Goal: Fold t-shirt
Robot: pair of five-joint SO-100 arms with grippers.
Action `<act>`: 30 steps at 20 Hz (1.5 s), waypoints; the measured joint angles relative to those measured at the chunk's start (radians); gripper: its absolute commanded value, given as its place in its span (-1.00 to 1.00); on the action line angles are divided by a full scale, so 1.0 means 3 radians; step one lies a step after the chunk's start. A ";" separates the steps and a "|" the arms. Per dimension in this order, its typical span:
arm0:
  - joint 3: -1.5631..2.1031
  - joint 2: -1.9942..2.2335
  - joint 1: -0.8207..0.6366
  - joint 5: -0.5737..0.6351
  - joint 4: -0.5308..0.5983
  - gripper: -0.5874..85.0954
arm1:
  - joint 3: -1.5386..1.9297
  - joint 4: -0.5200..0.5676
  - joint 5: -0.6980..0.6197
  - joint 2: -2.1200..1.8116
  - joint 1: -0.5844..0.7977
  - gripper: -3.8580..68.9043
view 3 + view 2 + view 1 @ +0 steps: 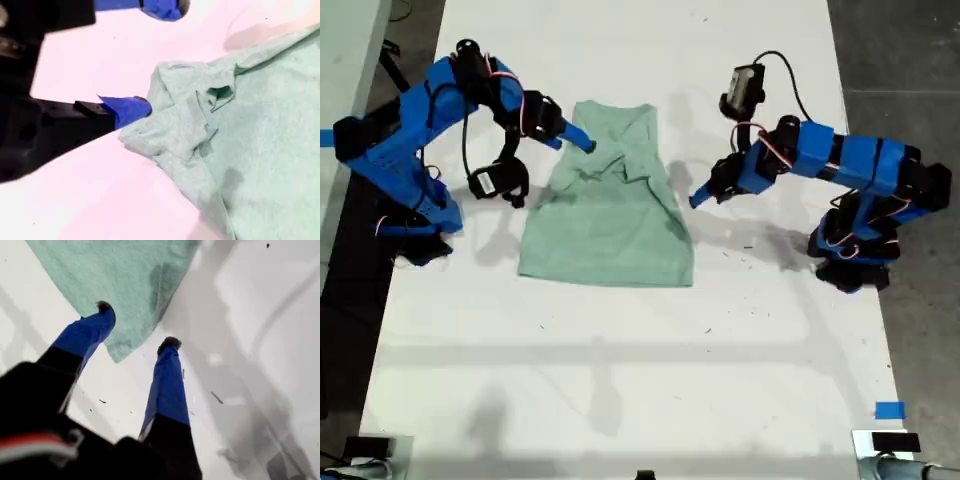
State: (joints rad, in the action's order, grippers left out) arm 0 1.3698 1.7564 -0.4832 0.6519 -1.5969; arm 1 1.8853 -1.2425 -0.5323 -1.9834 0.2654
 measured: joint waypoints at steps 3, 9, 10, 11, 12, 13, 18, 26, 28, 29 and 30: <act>0.1069 0.0747 0.0123 -0.0220 0.0225 -0.29 | 0.0000 0.0077 -0.0107 0.0169 -0.0087 -0.19; 0.1800 0.1145 0.0639 -0.0711 0.0532 -0.32 | -0.0005 0.0424 -0.0164 0.0987 -0.0307 -0.23; 0.1805 0.1145 0.0701 -0.0747 0.0573 -0.33 | -0.0107 0.0476 -0.0169 0.1166 -0.0332 -0.28; 0.1805 0.1135 0.0747 -0.0772 0.0603 -0.34 | -0.0184 0.0542 -0.0169 0.1268 -0.0348 -0.29; 0.1805 0.1130 0.0777 -0.0793 0.0629 -0.34 | -0.0230 0.0624 -0.0169 0.1355 -0.0363 -0.33; 0.1805 0.1130 0.0798 -0.0803 0.0644 -0.34 | -0.0235 0.0701 -0.0169 0.1427 -0.0368 -0.41; 0.1805 0.1130 0.0798 -0.0823 0.0660 -0.35 | -0.0235 0.0977 -0.0169 0.1790 -0.0368 -0.76; 0.1805 0.1130 0.0798 -0.0823 0.0660 -0.37 | -0.0378 0.0966 -0.0159 0.1923 -0.0378 -0.92; 0.1805 0.1130 0.0813 -0.0823 0.0660 -0.37 | -0.0675 0.0588 -0.0164 0.1917 -0.0404 -0.92; 0.1805 0.1130 0.0823 -0.0823 0.0660 -0.37 | -0.0833 0.0363 -0.0169 0.1912 -0.0419 -0.92; 0.1805 0.1130 0.0823 -0.0823 0.0670 -0.37 | -0.1007 0.0118 -0.0169 0.1902 -0.0445 -0.92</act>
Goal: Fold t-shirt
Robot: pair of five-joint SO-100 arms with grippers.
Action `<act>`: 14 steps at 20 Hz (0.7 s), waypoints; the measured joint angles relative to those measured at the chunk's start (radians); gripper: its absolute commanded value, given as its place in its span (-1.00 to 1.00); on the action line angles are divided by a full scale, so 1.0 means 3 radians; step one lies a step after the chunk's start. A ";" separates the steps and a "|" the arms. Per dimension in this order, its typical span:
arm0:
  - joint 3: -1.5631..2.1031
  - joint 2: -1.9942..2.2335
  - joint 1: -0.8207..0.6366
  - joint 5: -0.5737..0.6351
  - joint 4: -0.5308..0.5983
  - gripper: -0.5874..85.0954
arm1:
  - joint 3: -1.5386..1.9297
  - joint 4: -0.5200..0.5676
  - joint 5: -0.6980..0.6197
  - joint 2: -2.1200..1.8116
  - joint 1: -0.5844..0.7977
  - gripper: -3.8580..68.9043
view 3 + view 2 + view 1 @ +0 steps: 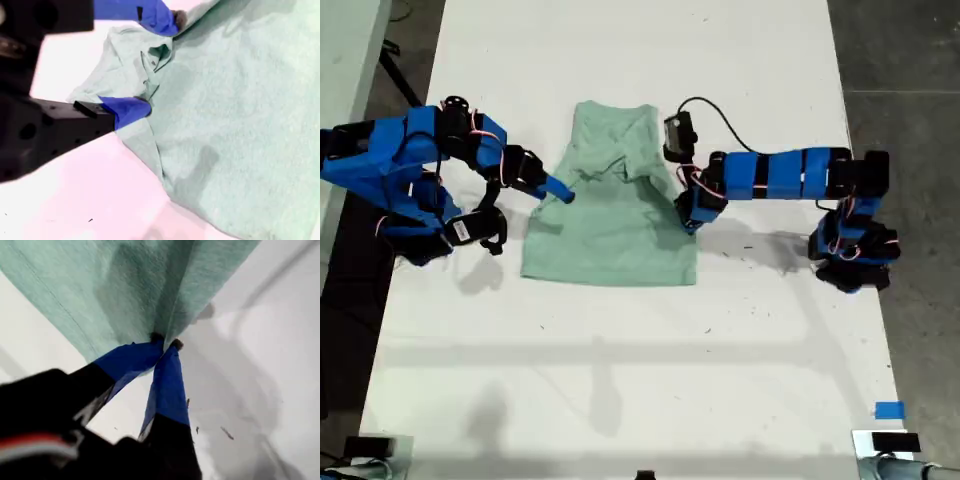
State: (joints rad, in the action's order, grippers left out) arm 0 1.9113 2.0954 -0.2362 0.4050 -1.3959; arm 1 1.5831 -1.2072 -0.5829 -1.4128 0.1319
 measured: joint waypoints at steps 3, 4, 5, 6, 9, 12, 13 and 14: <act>0.0000 0.0000 0.0000 0.0000 0.0000 -0.37 | -0.0665 -0.0598 0.0020 -0.0026 -0.0102 -0.92; 0.0000 0.0000 0.0000 0.0000 0.0000 -0.38 | -0.0926 -0.0711 0.0072 0.0031 -0.0138 -0.92; 0.0000 0.0000 0.0000 0.0000 0.0005 -0.38 | -0.1197 -0.0757 0.0118 0.0159 -0.0174 -0.92; 0.0000 0.0000 0.0005 -0.0005 0.0020 -0.38 | -0.1442 -0.0757 0.0179 0.0317 -0.0215 -0.92; 0.0000 0.0000 0.0020 -0.0010 0.0041 -0.38 | -0.2086 -0.0752 0.0440 0.0767 -0.0276 -0.92; 0.0000 0.0000 0.0051 -0.0031 0.0041 -0.38 | -0.2188 -0.0537 0.0726 0.1012 -0.0281 -0.92; 0.0000 0.0000 0.0041 -0.0031 0.0041 -0.38 | -0.2188 -0.0435 0.0798 0.1099 -0.0281 -0.92; 0.0000 0.0000 0.0041 -0.0031 0.0041 -0.38 | -0.2188 -0.0307 0.0854 0.1191 -0.0281 -0.92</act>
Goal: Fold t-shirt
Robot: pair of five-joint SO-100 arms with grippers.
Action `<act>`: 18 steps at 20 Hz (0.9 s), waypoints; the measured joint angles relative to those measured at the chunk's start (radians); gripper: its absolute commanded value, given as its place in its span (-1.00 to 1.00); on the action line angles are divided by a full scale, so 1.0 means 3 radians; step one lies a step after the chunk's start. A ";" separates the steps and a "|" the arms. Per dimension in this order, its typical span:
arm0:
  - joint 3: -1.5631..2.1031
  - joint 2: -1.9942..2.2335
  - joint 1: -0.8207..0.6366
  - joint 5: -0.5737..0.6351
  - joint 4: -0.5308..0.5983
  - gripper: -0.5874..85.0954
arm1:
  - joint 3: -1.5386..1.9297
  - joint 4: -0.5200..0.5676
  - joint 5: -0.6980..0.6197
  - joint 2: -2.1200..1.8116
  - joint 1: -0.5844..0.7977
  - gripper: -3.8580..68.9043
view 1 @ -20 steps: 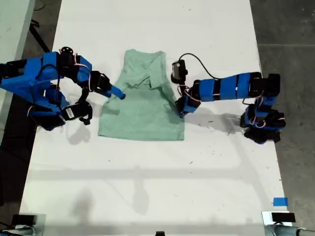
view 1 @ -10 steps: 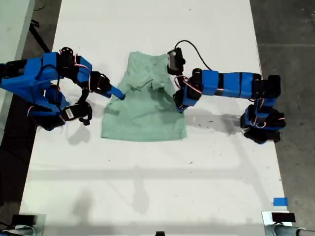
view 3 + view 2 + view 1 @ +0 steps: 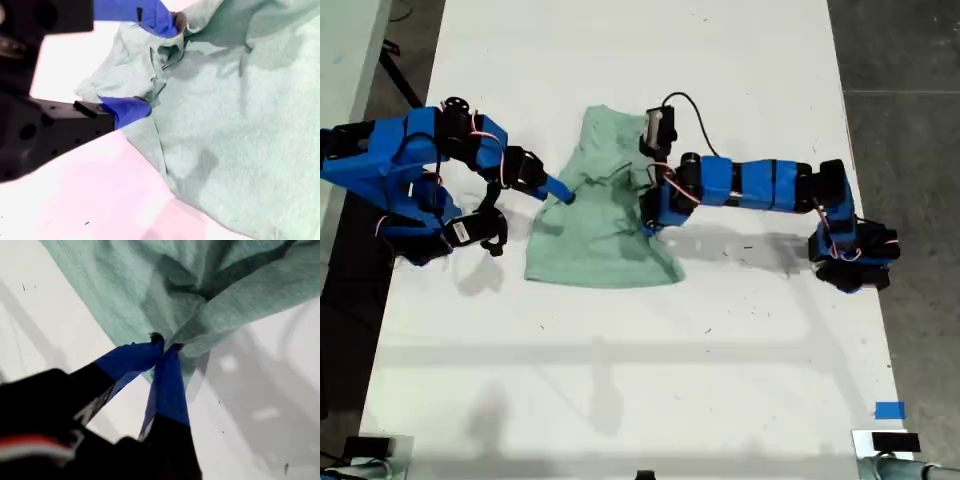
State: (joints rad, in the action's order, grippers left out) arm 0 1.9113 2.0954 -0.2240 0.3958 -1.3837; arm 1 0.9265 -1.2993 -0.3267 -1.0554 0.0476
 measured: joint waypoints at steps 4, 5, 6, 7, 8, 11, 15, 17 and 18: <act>0.0000 0.0000 0.0000 -0.0031 0.0000 -0.38 | -0.0010 0.0568 0.0220 0.0430 0.0000 -0.92; 0.0000 0.0000 0.0000 -0.0031 0.0000 -0.37 | -0.0010 0.0721 0.0276 0.0532 0.0000 -0.92; 0.0000 0.0000 0.0000 -0.0036 0.0000 -0.37 | -0.0010 0.0854 0.0317 0.0634 0.0000 -0.92; 0.0010 0.0000 0.0010 -0.0046 0.0000 -0.37 | -0.0010 0.0977 0.0353 0.0731 0.0005 -0.92; 0.0026 0.0000 0.0020 -0.0056 0.0000 -0.37 | -0.0041 0.1048 0.0404 0.0782 0.0005 -0.92; 0.0056 0.0000 0.0026 -0.0056 0.0031 -0.37 | -0.0138 0.1125 0.0486 0.0879 0.0020 -0.92; 0.0112 0.0000 0.0056 -0.0107 0.0097 -0.35 | -0.0261 0.1023 0.0414 0.0900 0.0041 -0.16; 0.0164 0.0000 0.0112 -0.0159 0.0123 -0.34 | -0.0404 0.0706 0.0307 0.0905 0.0056 -0.21; 0.0189 0.0000 0.0138 -0.0189 0.0138 -0.34 | -0.0414 0.0578 0.0256 0.0885 0.0061 -0.24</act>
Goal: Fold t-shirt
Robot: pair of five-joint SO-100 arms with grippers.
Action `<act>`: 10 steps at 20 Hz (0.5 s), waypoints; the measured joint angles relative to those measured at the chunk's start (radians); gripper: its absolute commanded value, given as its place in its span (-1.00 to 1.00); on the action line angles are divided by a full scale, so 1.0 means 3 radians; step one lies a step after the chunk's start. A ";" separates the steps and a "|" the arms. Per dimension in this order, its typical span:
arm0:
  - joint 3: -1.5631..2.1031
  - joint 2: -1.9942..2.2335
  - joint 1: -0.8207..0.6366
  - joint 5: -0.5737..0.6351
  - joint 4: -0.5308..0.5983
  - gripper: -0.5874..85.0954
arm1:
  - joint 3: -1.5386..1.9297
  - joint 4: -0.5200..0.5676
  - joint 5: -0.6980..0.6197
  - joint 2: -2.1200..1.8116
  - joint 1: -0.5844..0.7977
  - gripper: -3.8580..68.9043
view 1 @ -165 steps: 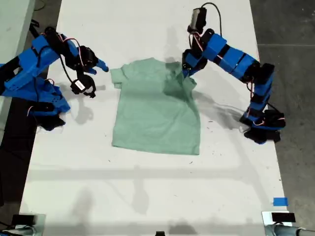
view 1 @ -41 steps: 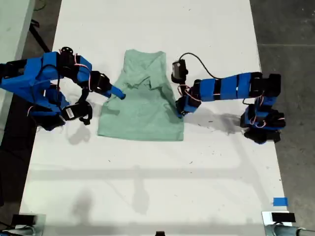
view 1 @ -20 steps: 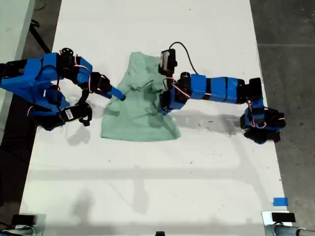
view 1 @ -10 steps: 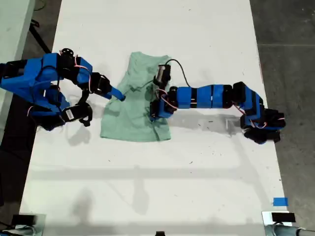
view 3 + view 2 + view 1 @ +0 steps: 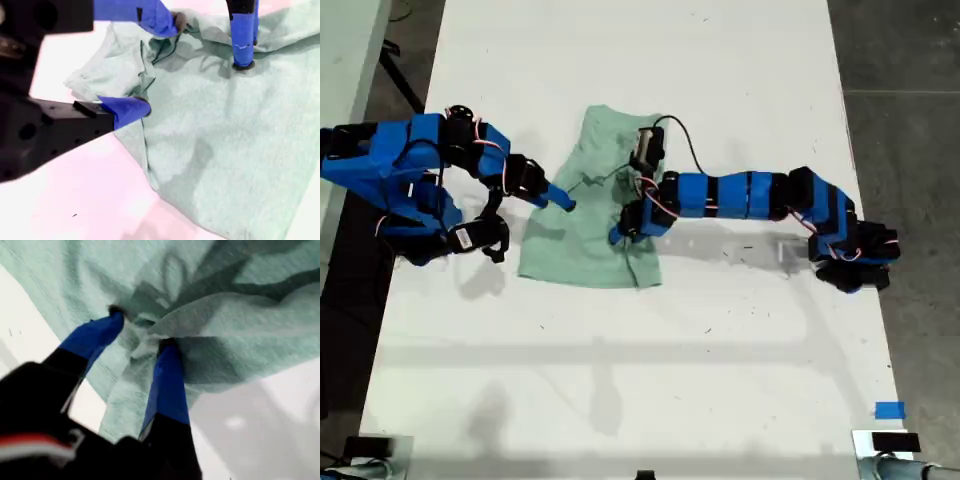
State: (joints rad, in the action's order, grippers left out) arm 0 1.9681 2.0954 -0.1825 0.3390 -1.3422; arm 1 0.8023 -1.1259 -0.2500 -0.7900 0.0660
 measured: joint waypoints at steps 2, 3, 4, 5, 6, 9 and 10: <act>0.0087 0.0000 0.0061 -0.0061 0.0015 -0.33 | -0.0005 -0.0276 -0.0056 -0.0123 0.0015 -0.27; 0.0133 0.0000 0.0097 -0.0102 0.0015 -0.33 | -0.0005 -0.0409 -0.0082 -0.0230 0.0026 -0.28; 0.0184 0.0005 0.0133 -0.0153 0.0015 -0.33 | -0.0005 -0.0537 -0.0102 -0.0368 0.0036 -0.29; 0.0261 0.0031 0.0174 -0.0215 0.0015 -0.33 | -0.0005 -0.0654 -0.0133 -0.0501 0.0056 -0.30; 0.0378 0.0092 0.0210 -0.0281 0.0020 -0.33 | -0.0005 -0.0772 -0.0159 -0.0624 0.0066 -0.31; 0.0762 0.0348 0.0327 -0.0527 0.0072 -0.32 | -0.0005 -0.1043 -0.0210 -0.0956 0.0107 -0.34; 0.0915 0.0450 0.0363 -0.0603 0.0112 -0.32 | -0.0005 -0.1125 -0.0235 -0.1033 0.0118 -0.35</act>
State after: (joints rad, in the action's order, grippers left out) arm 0 2.2427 2.2304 -0.0736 0.1580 -1.3085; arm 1 0.8007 -1.4634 -0.3206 -1.0999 0.1012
